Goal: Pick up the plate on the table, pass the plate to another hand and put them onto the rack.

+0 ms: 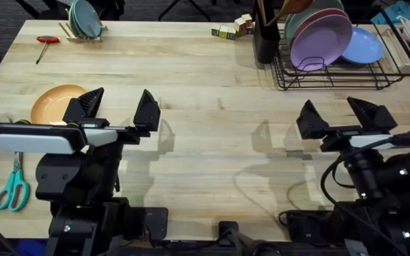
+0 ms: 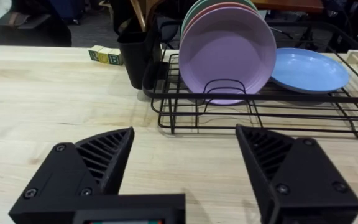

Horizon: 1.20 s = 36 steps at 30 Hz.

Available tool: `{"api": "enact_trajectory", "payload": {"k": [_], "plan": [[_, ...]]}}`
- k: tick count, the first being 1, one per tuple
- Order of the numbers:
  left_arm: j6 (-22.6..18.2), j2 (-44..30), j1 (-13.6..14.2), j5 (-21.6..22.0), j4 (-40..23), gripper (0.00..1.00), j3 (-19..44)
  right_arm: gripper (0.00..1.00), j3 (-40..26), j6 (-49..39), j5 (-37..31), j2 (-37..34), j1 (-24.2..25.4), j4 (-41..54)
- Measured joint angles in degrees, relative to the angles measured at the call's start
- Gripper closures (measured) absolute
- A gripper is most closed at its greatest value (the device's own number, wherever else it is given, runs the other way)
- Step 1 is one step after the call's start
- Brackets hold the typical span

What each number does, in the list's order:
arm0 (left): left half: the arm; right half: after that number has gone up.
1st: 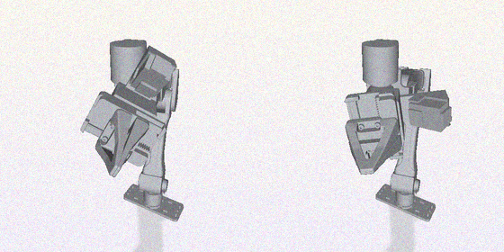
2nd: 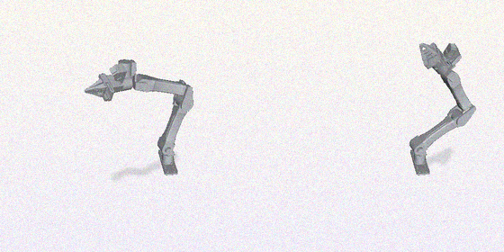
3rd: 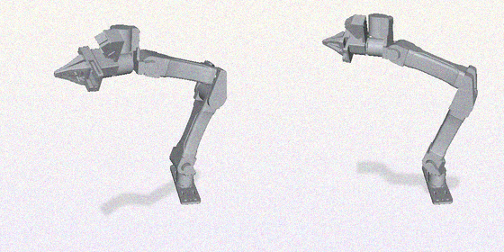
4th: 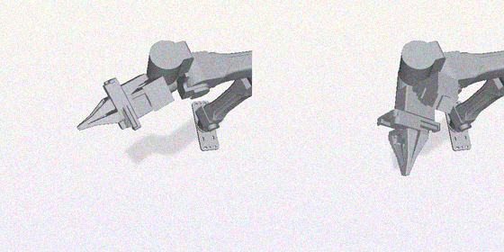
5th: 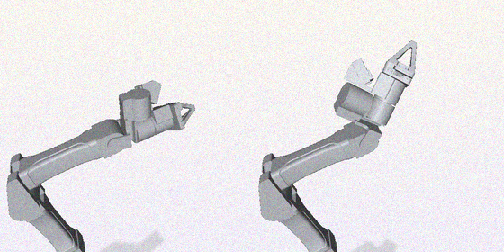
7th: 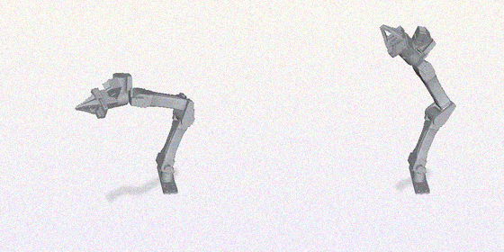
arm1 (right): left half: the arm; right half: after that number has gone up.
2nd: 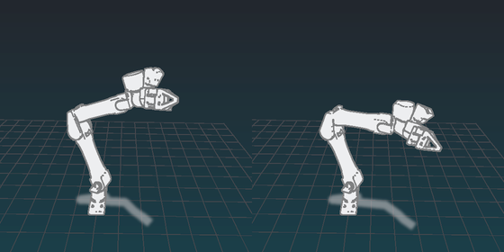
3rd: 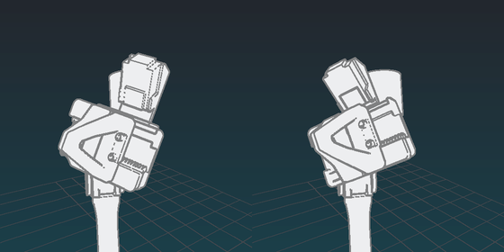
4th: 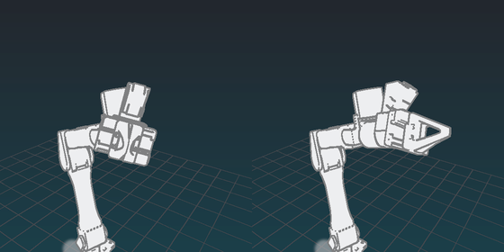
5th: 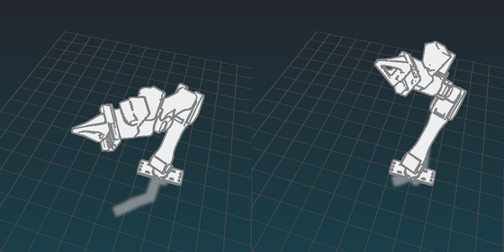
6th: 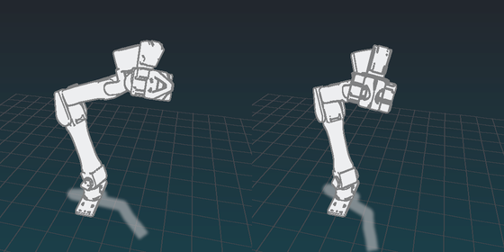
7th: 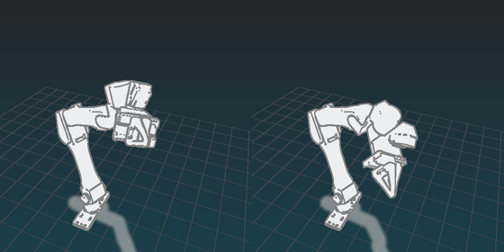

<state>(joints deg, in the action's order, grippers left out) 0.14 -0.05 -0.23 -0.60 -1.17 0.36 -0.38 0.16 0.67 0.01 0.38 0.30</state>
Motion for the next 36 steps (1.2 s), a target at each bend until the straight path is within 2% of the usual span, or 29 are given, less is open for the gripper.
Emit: {"api": "enact_trajectory", "payload": {"k": [23,26,29,36], "plan": [[-0.2,0.0,0.0,0.0,-1.0,0.007,0.0,0.007,-0.2,0.0,0.3,0.0,0.0,0.5],[-0.2,-0.1,0.0,0.0,-5.3,0.007,1.0,0.007,-2.3,0.1,0.9,0.0,0.0,5.0],[-0.2,0.0,0.0,0.0,-13.1,0.007,5.0,0.007,-6.3,0.3,1.3,-1.2,0.0,12.4],[-0.2,-3.8,0.0,0.0,-28.6,0.007,18.9,0.007,-23.1,0.3,1.8,-12.1,0.0,23.9]]}}
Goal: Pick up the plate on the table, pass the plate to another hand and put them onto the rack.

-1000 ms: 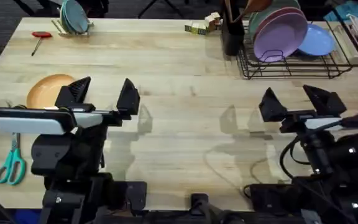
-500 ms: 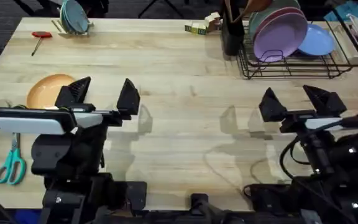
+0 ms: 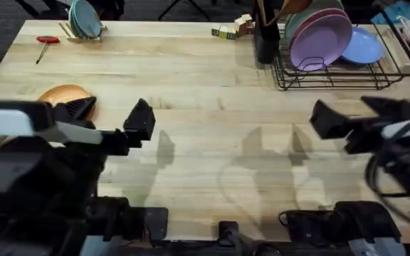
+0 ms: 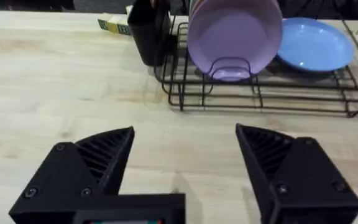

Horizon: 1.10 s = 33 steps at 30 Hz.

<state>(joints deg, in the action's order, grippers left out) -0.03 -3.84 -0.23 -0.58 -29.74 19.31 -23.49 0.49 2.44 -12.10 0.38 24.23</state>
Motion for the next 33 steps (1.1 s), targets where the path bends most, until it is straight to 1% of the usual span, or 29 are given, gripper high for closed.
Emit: {"api": "enact_trajectory", "payload": {"k": [7,11,15,18,22,30,33], "plan": [[0.0,-10.7,0.0,0.0,-11.2,0.007,14.3,0.007,-19.1,0.3,0.3,-16.5,0.0,12.6],[0.0,-17.6,0.0,0.0,-15.4,0.007,22.0,0.007,-28.3,0.4,0.4,-25.0,0.0,20.1],[0.0,-23.6,0.0,-0.9,-18.5,0.007,28.9,0.007,-35.5,0.4,0.4,-31.7,0.0,26.2],[0.0,-27.4,0.0,-2.5,-20.6,0.007,33.6,0.007,-38.4,0.4,0.4,-34.7,0.0,28.6],[0.0,-30.5,0.0,-4.2,-20.7,0.007,37.7,0.007,-39.1,0.4,1.7,-36.0,0.0,28.5],[0.0,-30.6,0.0,-4.3,-20.9,0.007,38.2,0.007,-39.2,0.4,4.1,-36.0,0.0,29.8],[1.8,-30.8,0.0,-2.6,-21.0,0.009,38.2,0.007,-39.2,0.4,4.5,-36.0,0.0,29.7]]}}
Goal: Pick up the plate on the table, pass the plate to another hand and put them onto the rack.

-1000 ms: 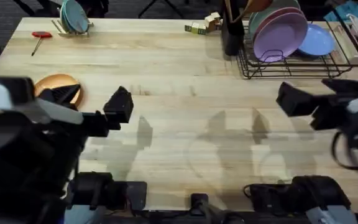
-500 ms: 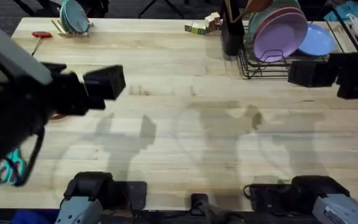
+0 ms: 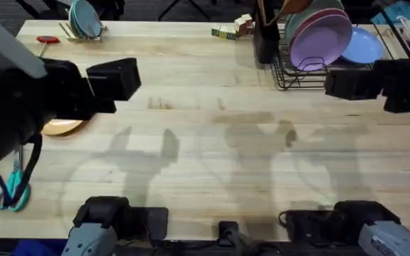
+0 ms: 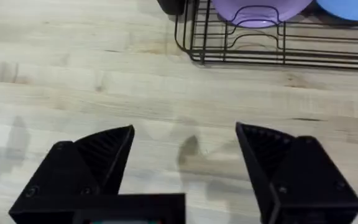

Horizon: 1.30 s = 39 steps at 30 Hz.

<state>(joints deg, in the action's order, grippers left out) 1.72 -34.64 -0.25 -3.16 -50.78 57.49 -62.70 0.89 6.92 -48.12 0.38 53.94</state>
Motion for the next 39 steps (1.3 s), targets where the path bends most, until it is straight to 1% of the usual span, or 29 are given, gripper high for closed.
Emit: {"api": "enact_trajectory", "payload": {"k": [2,5,8,12,16,20,25,34,36,39], "plan": [[1.8,-0.7,-0.3,1.8,-0.1,0.009,0.0,0.007,0.0,0.0,0.0,0.0,0.0,-0.4],[4.9,-3.5,-1.9,5.0,0.0,0.01,0.1,0.007,0.0,0.0,0.0,0.0,0.0,-1.9],[7.2,-7.4,-4.1,7.4,0.2,0.009,0.1,0.007,0.0,0.0,0.0,0.0,0.0,-3.7],[9.1,-13.2,-7.8,9.0,1.3,0.01,0.1,0.007,0.0,0.0,0.0,0.0,0.0,-4.6],[11.7,-17.5,-12.6,9.4,2.1,0.01,0.1,0.007,0.0,0.0,0.0,0.0,0.0,-4.7],[15.2,-21.2,-18.8,9.5,2.2,0.01,0.1,0.007,0.0,0.0,0.0,0.0,0.0,-4.7],[17.4,-25.8,-26.5,9.7,2.2,0.008,0.1,0.007,0.0,0.0,0.0,0.0,0.0,-4.7],[18.9,-30.5,-36.2,9.9,2.6,0.008,0.1,0.007,0.0,0.0,0.0,0.0,0.0,-4.7],[20.1,-31.3,-38.7,9.9,2.6,0.008,0.1,0.007,0.0,0.0,0.0,0.0,0.0,-4.7],[22.4,-32.6,-41.5,9.9,2.7,0.008,0.1,0.007,0.0,0.0,0.0,0.0,0.0,-4.7]]}}
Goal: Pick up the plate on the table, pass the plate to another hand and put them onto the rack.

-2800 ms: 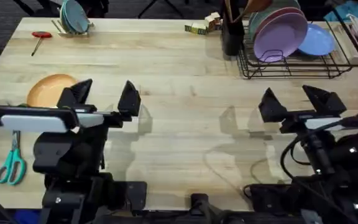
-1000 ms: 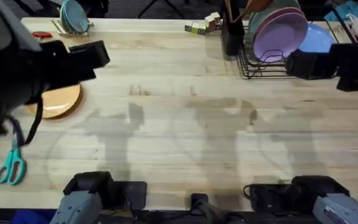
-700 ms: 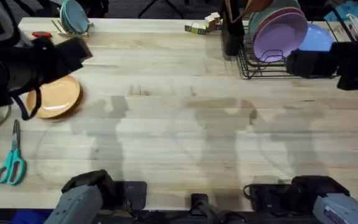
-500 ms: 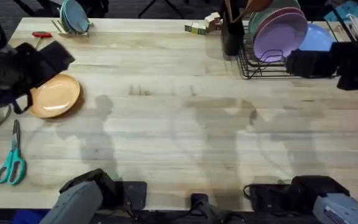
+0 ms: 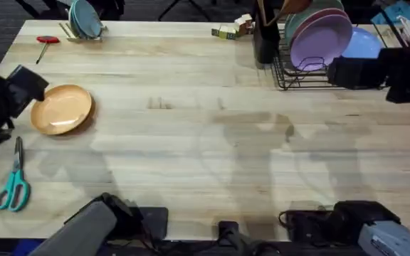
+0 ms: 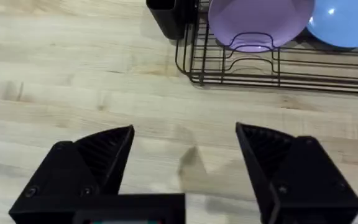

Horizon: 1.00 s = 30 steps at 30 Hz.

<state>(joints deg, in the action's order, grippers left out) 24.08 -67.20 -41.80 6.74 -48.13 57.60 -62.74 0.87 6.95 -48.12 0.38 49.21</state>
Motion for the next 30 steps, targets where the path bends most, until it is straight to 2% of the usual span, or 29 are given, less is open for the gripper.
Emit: {"api": "enact_trajectory", "payload": {"k": [5,16,22,30], "plan": [[2.7,-3.0,-2.6,-0.1,0.5,0.008,0.0,0.007,0.0,0.0,0.0,0.0,0.0,0.0],[4.7,-12.2,-2.6,-0.3,1.7,0.008,0.0,0.007,0.0,0.0,0.0,0.0,0.0,-0.5],[6.8,-17.8,-2.6,0.0,5.8,0.008,0.0,0.007,0.0,0.0,0.0,0.0,0.0,-0.5],[7.4,-23.5,-2.6,0.8,7.9,0.008,0.0,0.007,0.0,0.0,0.0,0.0,0.0,-0.5]]}}
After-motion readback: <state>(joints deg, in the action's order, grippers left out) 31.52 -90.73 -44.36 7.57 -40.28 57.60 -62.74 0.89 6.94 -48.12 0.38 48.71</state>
